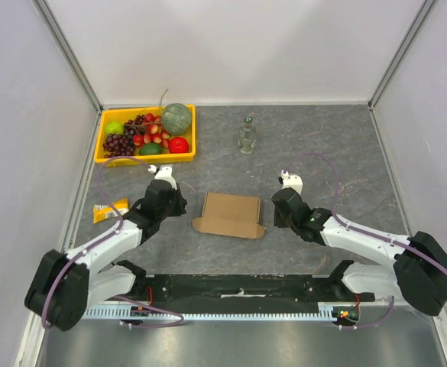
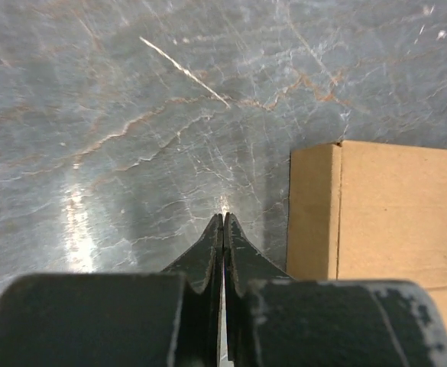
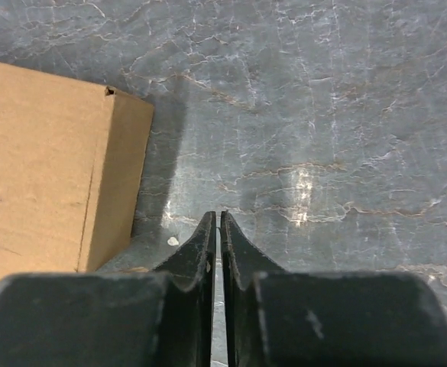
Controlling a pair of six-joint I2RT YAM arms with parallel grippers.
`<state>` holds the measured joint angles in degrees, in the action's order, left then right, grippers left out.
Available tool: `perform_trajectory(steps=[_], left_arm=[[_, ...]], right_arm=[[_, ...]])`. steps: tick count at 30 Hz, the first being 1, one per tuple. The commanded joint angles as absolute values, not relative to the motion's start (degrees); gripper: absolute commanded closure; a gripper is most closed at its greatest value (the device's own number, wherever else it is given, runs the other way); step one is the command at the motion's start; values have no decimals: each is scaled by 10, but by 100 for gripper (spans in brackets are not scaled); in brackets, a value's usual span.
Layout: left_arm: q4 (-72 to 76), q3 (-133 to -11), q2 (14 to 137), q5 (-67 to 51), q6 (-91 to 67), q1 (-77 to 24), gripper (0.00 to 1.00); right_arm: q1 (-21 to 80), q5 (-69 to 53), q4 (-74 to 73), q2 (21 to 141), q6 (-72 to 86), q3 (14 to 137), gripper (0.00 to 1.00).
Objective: Fold the paper box
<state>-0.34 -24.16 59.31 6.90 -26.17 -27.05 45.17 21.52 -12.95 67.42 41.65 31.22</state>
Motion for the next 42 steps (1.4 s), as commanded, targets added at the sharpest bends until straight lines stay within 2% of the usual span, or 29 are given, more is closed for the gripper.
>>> perform_trajectory(steps=[1, 11, 28, 33, 36, 42], left_arm=[[81, -268, 670, -24, -236, -261, 98], [157, -283, 773, -126, -232, -262, 98], [174, -229, 718, -153, -250, -262, 98], [149, -226, 693, -124, -253, -263, 98], [113, -226, 664, -69, -276, -261, 96], [56, -212, 555, -2, -326, -263, 75]], right_arm=[[436, 176, -55, 683, 410, 329, 92], [421, 84, -11, 750, 377, 348, 93], [411, 60, 76, 785, 365, 345, 94], [409, 73, 77, 778, 352, 348, 94], [405, 117, 44, 758, 346, 345, 86], [400, 218, -15, 656, 337, 299, 57]])
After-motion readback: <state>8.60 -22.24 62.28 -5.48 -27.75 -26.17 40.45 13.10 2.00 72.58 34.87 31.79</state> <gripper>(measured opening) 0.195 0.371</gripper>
